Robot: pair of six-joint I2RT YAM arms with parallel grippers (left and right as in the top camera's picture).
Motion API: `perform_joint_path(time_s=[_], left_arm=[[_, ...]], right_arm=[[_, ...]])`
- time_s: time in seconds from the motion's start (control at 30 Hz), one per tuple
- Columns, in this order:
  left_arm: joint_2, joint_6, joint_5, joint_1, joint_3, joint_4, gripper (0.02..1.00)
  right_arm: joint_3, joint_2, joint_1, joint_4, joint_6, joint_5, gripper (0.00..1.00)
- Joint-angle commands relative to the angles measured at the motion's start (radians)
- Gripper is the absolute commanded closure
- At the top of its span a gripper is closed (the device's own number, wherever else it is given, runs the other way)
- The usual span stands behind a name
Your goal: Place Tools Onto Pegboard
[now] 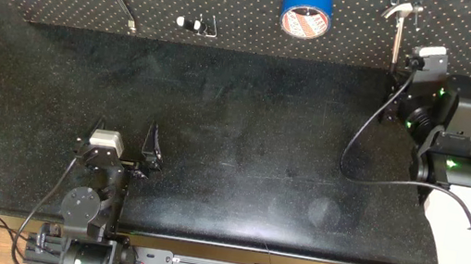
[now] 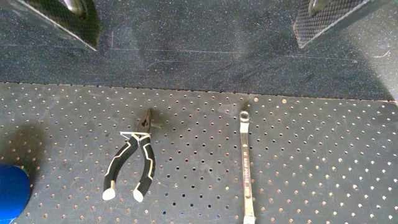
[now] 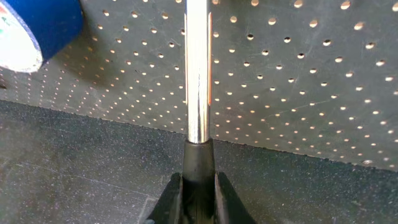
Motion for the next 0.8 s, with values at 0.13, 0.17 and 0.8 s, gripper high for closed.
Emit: perform_joint_path(time_s=[0.13,0.17,0.8], left_arm=[[-0.006,0.009,0.003,0.002,-0.002,-0.005,0.023],[-0.006,0.009,0.003,0.002,-0.002,-0.005,0.023],[-0.006,0.009,0.003,0.002,-0.002,-0.005,0.023]], right_arm=[[-0.032,0.017,-0.002,-0.059,-0.005,0.138,0.020],[-0.050,0.014,-0.002,-0.058,-0.005,0.138,0.020],[-0.814,-1.238,0.110,0.068,0.096,0.138,0.025]])
